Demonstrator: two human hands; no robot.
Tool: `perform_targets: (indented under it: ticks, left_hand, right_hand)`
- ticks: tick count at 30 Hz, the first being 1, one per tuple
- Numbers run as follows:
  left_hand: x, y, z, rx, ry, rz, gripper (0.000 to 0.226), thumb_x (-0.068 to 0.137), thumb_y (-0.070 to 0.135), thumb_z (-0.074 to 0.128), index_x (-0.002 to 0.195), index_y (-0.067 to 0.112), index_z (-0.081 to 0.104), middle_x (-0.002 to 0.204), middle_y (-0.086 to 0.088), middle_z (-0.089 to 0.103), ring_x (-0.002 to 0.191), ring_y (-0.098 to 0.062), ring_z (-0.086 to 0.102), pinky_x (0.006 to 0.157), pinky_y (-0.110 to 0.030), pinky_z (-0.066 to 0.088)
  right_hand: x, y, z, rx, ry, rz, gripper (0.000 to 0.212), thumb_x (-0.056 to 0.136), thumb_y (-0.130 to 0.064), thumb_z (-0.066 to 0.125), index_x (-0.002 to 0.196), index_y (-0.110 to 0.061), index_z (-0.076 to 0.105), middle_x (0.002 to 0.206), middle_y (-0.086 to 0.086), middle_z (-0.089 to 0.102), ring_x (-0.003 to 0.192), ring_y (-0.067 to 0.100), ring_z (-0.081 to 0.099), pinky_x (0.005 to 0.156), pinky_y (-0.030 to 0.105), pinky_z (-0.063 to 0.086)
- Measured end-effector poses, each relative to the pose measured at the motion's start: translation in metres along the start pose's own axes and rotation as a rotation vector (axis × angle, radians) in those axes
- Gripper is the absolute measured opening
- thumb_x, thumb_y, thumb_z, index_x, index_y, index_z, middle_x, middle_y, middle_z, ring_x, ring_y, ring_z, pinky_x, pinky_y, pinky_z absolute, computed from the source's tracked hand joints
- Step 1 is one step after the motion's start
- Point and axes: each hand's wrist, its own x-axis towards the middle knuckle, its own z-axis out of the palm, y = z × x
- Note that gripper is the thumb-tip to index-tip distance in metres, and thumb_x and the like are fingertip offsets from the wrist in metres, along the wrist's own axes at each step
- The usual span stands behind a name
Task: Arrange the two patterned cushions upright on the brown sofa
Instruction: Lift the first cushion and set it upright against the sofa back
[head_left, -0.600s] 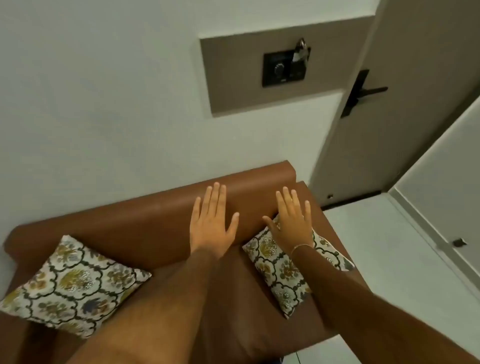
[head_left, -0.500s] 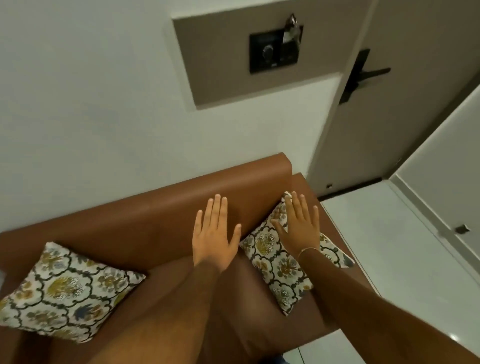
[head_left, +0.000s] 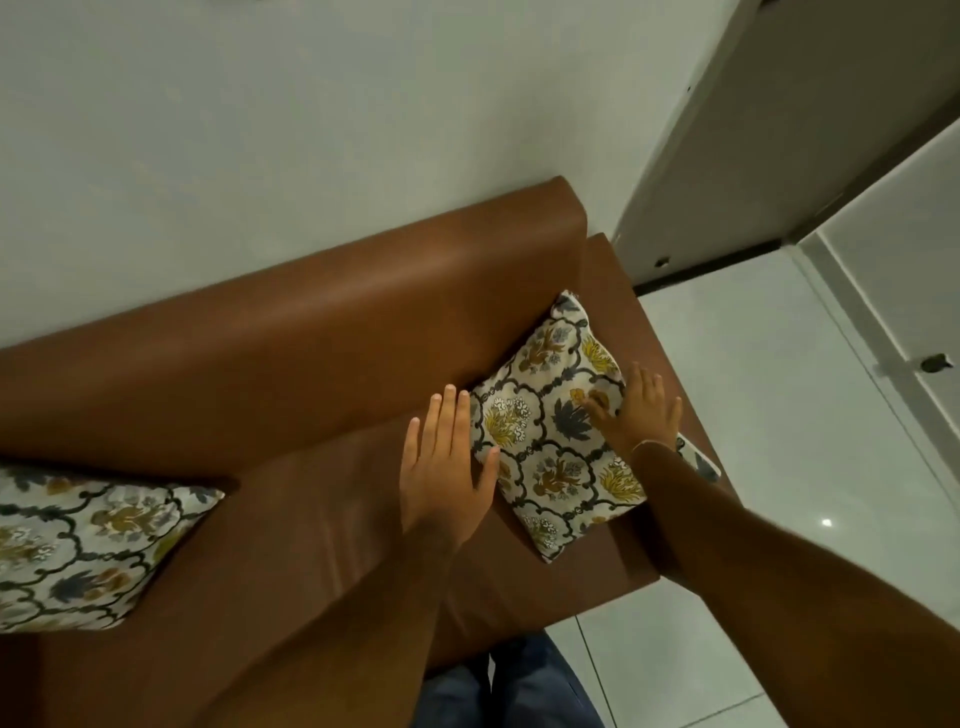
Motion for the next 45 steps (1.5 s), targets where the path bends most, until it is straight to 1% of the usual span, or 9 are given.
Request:
perform_targets:
  ticks: [3, 9, 16, 21, 28, 32, 37, 41, 45]
  left_hand:
    - [-0.005, -0.004, 0.017, -0.023, -0.035, -0.021, 0.081, 0.111, 0.064, 0.032, 0.176, 0.02, 0.011, 0.184, -0.003, 0.015, 0.171, -0.018, 0.01, 0.138, -0.047, 0.014]
    - [-0.018, -0.022, 0.03, -0.013, -0.065, -0.053, 0.081, 0.111, 0.063, 0.029, 0.176, 0.018, 0.011, 0.185, -0.004, 0.014, 0.171, -0.019, 0.01, 0.137, -0.048, 0.013]
    - [-0.002, -0.02, 0.017, -0.059, -0.102, -0.128, 0.083, 0.11, 0.064, 0.029, 0.176, 0.019, 0.009, 0.185, -0.003, 0.01, 0.171, -0.019, 0.006, 0.139, -0.047, 0.009]
    - [0.0, -0.04, 0.005, -0.091, -0.061, -0.155, 0.084, 0.108, 0.064, 0.032, 0.176, 0.021, 0.007, 0.185, -0.002, 0.009, 0.171, -0.019, 0.007, 0.138, -0.049, 0.013]
    - [0.012, -0.074, -0.01, -0.189, 0.011, -0.25, 0.105, 0.098, 0.069, 0.051, 0.176, 0.018, 0.0, 0.185, -0.003, 0.009, 0.169, -0.025, 0.021, 0.136, -0.051, 0.024]
    - [0.018, -0.082, -0.011, -0.302, -0.049, -0.328, 0.11, 0.095, 0.063, 0.06, 0.176, 0.018, 0.002, 0.185, -0.006, 0.008, 0.164, -0.032, 0.032, 0.127, -0.056, 0.038]
    - [0.028, -0.088, -0.003, -0.371, -0.165, -0.412, 0.108, 0.1, 0.055, 0.067, 0.176, 0.021, -0.002, 0.185, -0.007, 0.003, 0.158, -0.039, 0.042, 0.118, -0.058, 0.046]
    - [0.032, -0.091, 0.0, -0.424, -0.174, -0.459, 0.107, 0.101, 0.047, 0.068, 0.176, 0.024, -0.004, 0.185, -0.005, 0.004, 0.156, -0.039, 0.045, 0.117, -0.059, 0.048]
    - [0.029, -0.092, 0.001, -0.453, -0.203, -0.481, 0.106, 0.102, 0.044, 0.068, 0.176, 0.025, -0.004, 0.186, -0.003, 0.001, 0.158, -0.037, 0.043, 0.117, -0.055, 0.048]
  right_hand:
    - [0.018, 0.008, 0.005, 0.102, -0.174, 0.128, 0.112, 0.088, -0.074, 0.065, 0.168, -0.02, 0.01, 0.173, 0.012, 0.03, 0.161, 0.033, 0.025, 0.131, 0.061, 0.005]
    - [0.012, -0.006, 0.018, 0.007, -0.194, 0.124, 0.121, 0.07, -0.075, 0.082, 0.161, -0.015, 0.031, 0.162, 0.015, 0.043, 0.15, 0.04, 0.039, 0.125, 0.059, 0.028]
    - [-0.031, -0.04, 0.035, 0.142, -0.123, -0.043, 0.069, 0.077, -0.06, 0.083, 0.128, -0.024, 0.055, 0.123, 0.006, 0.073, 0.113, 0.035, 0.068, 0.094, 0.048, 0.056]
    - [-0.053, -0.065, 0.036, 0.094, -0.045, -0.32, 0.048, 0.085, -0.054, 0.078, 0.127, -0.035, 0.061, 0.104, -0.001, 0.079, 0.092, 0.03, 0.075, 0.072, 0.042, 0.061]
    - [-0.006, -0.128, -0.01, -0.128, -0.242, -0.758, 0.054, 0.084, -0.036, 0.083, 0.134, -0.026, 0.069, 0.117, 0.007, 0.075, 0.111, 0.031, 0.069, 0.089, 0.042, 0.055]
    - [0.033, -0.174, -0.019, -0.335, -0.313, -0.775, 0.062, 0.09, -0.048, 0.077, 0.147, -0.03, 0.06, 0.124, 0.009, 0.064, 0.119, 0.033, 0.057, 0.097, 0.044, 0.047]
    - [0.062, -0.208, -0.02, -0.46, -0.302, -0.806, 0.044, 0.099, -0.044, 0.068, 0.142, -0.032, 0.066, 0.129, 0.008, 0.059, 0.125, 0.033, 0.05, 0.106, 0.046, 0.036]
    - [0.068, -0.232, -0.021, -0.427, -0.307, -0.895, 0.031, 0.104, -0.025, 0.063, 0.134, -0.031, 0.072, 0.128, 0.005, 0.062, 0.127, 0.032, 0.049, 0.104, 0.044, 0.031]
    - [0.06, -0.236, -0.018, -0.36, -0.28, -0.837, 0.03, 0.104, -0.027, 0.064, 0.131, -0.034, 0.074, 0.129, 0.004, 0.062, 0.128, 0.031, 0.05, 0.11, 0.048, 0.034]
